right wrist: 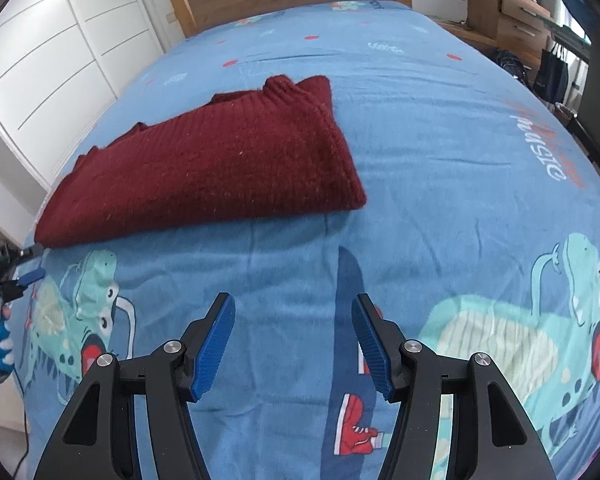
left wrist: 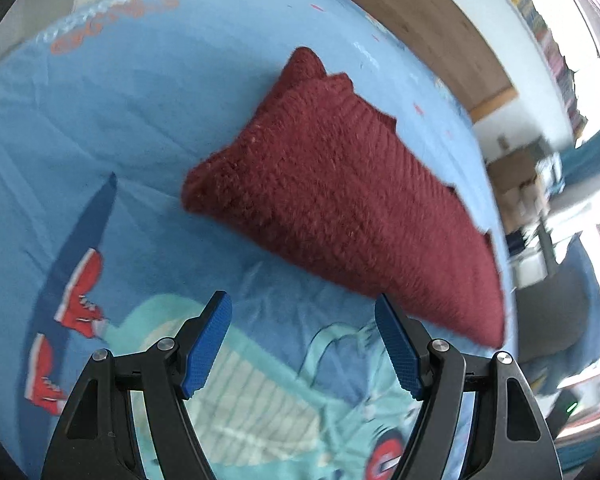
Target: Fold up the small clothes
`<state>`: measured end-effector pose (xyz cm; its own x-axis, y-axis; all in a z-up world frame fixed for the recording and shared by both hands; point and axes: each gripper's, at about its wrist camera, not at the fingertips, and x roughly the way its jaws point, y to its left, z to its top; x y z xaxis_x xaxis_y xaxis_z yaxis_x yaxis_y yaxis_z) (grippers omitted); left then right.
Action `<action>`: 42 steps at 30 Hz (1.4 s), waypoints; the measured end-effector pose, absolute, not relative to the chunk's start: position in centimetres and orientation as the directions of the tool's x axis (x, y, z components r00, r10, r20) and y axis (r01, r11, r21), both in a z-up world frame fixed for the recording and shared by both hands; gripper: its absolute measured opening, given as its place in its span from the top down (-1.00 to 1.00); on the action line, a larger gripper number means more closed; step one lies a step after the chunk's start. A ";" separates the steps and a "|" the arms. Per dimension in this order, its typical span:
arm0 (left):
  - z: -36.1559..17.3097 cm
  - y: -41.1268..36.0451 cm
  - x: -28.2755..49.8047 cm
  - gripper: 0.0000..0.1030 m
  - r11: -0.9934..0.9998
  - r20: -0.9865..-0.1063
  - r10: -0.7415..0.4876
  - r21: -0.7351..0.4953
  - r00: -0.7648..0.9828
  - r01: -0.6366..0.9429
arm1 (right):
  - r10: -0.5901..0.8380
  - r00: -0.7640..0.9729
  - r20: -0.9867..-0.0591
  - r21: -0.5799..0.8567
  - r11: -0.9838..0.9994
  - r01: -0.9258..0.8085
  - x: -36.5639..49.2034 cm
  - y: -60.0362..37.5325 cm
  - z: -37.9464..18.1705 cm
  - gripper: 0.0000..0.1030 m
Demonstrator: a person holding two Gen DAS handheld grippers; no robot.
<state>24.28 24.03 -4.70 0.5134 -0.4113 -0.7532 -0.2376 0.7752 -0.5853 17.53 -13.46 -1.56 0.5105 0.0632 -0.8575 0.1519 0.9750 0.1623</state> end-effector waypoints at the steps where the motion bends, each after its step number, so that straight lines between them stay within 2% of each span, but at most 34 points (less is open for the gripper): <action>1: -4.9 24.4 24.5 -0.34 0.750 -0.736 -0.428 -0.613 0.525 -0.248 | 0.068 0.512 -0.857 0.167 0.974 0.151 17.5 -13.4 -1.7 -0.22; 13: -8.2 28.0 28.4 -0.34 0.489 -0.537 -0.521 -0.825 0.663 -0.284 | 0.094 0.489 -0.867 0.175 0.977 0.124 18.8 -12.5 -3.5 -0.22; 20: -8.9 29.0 31.2 -0.33 0.389 -0.468 -0.510 -0.874 0.722 -0.292 | 0.095 0.491 -0.866 0.180 0.975 0.129 19.2 -13.1 -3.7 -0.22; 27: -9.4 28.8 33.6 -0.30 0.372 -0.438 -0.513 -0.888 0.738 -0.269 | 0.102 0.488 -0.867 0.185 0.975 0.125 19.5 -13.4 -4.2 -0.22; 32: -10.1 29.1 33.0 0.11 0.358 -0.451 -0.506 -0.886 0.735 -0.296 | 0.115 0.486 -0.867 0.199 0.972 0.123 19.5 -13.6 -4.7 -0.22; 39: -10.1 28.7 32.7 0.35 0.374 -0.478 -0.495 -0.871 0.726 -0.318 | 0.129 0.494 -0.860 0.217 0.968 0.125 19.1 -14.3 -4.8 -0.22; 42: -9.9 28.5 32.6 0.53 0.375 -0.480 -0.489 -0.870 0.728 -0.322 | 0.132 0.502 -0.855 0.227 0.965 0.131 18.8 -14.7 -4.6 -0.22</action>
<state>32.64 28.46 -9.94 0.7284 -0.4888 -0.4801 -0.3217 0.3747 -0.8695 18.83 -14.71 -4.64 0.5022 0.1324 -0.8546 0.1313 0.9651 0.2267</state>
